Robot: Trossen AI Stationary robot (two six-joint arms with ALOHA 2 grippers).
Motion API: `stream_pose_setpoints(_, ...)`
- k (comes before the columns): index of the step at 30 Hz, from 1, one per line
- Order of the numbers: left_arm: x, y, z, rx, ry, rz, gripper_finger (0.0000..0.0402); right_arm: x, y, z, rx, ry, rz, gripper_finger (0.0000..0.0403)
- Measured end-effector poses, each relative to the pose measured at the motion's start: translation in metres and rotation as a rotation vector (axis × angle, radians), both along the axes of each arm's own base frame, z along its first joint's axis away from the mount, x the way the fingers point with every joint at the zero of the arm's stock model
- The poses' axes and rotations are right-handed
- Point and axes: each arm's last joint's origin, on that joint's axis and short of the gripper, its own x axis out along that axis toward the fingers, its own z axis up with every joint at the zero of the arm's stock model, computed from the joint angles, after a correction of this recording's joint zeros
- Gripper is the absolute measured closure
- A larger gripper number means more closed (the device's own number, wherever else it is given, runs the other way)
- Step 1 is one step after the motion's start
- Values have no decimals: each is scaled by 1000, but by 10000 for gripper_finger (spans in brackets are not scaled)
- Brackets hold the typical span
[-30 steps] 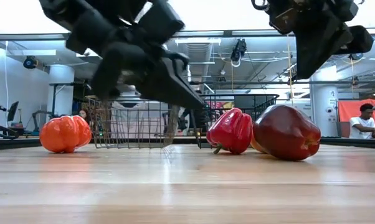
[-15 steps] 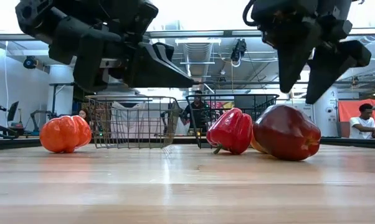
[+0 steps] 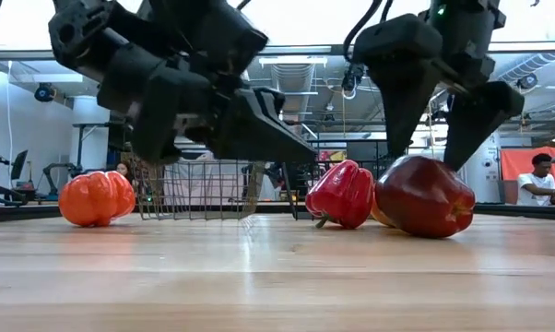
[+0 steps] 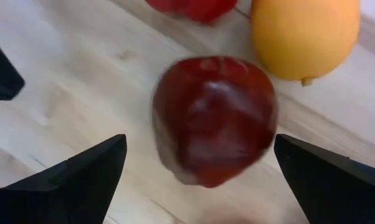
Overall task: Sort produce into baskets
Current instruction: Put the red apple into the silver wire basket
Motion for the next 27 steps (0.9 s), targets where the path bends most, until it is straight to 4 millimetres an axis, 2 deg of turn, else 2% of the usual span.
stream_pose_setpoints(9,8,-2,-15,4,40,2,402,9,-5,-15,38,41,-22,3)
stream_pose_setpoints(16,21,-5,-29,9,60,4,402,13,-11,-23,26,62,-40,3)
stream_pose_setpoints(21,34,-8,-31,4,43,4,402,16,-11,-28,25,54,-42,3)
stream_pose_setpoints(27,36,-8,-33,7,51,4,402,15,-11,-30,20,60,-41,3)
